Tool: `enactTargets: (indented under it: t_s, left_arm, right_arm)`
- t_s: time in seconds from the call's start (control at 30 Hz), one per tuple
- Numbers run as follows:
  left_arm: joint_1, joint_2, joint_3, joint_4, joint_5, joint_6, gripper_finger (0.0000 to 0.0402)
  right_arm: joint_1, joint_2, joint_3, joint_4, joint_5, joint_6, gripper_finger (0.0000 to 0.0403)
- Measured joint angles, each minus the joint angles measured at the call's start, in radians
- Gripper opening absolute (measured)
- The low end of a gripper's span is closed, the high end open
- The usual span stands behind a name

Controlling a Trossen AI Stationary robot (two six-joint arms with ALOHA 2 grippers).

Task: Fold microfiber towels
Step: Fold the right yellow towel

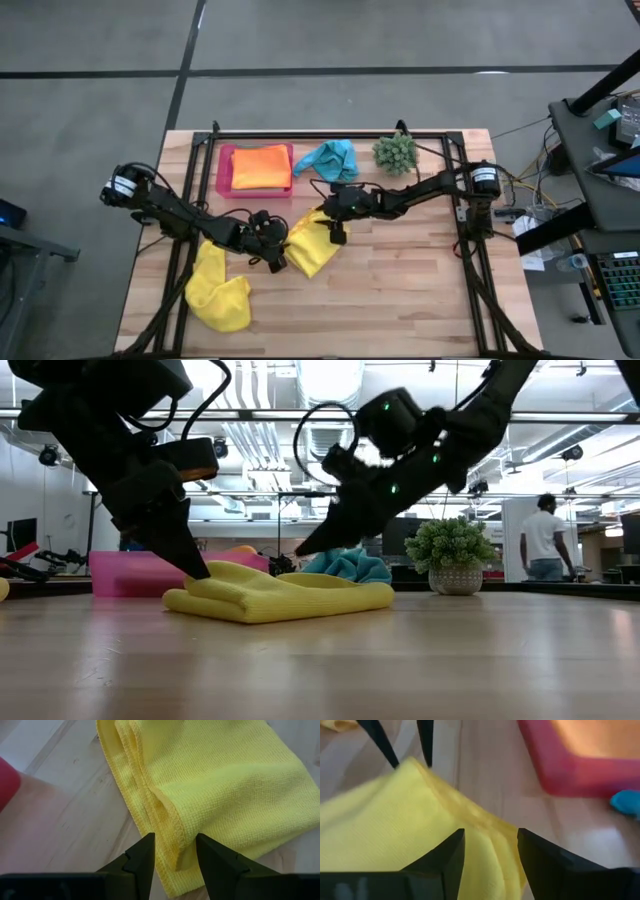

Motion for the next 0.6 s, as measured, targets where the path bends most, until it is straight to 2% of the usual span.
enactTargets:
  t_s: [0.13,0.27,0.37,0.53,0.6]
  left_arm:
    - [0.000,0.000,0.000,-0.002,0.000,0.000,0.0128]
    - [0.000,0.000,0.000,0.000,0.000,0.000,0.0128]
    - [0.000,0.000,0.000,0.000,0.000,0.000,0.0128]
    - [0.000,0.000,0.000,0.000,0.000,-0.001,0.0128]
    - [0.000,0.000,0.000,0.000,0.000,0.000,0.0128]
  right_arm:
    - [-0.002,0.069,0.013,0.010,0.000,-0.025,0.0165]
    - [-0.007,0.075,0.037,0.014,0.000,-0.004,0.0144]
    - [-0.011,0.073,0.049,-0.023,0.001,-0.005,0.0112]
    - [-0.011,0.073,0.051,-0.046,0.001,-0.023,0.0029]
    - [-0.010,0.073,0.051,-0.049,0.000,-0.031,0.0015]
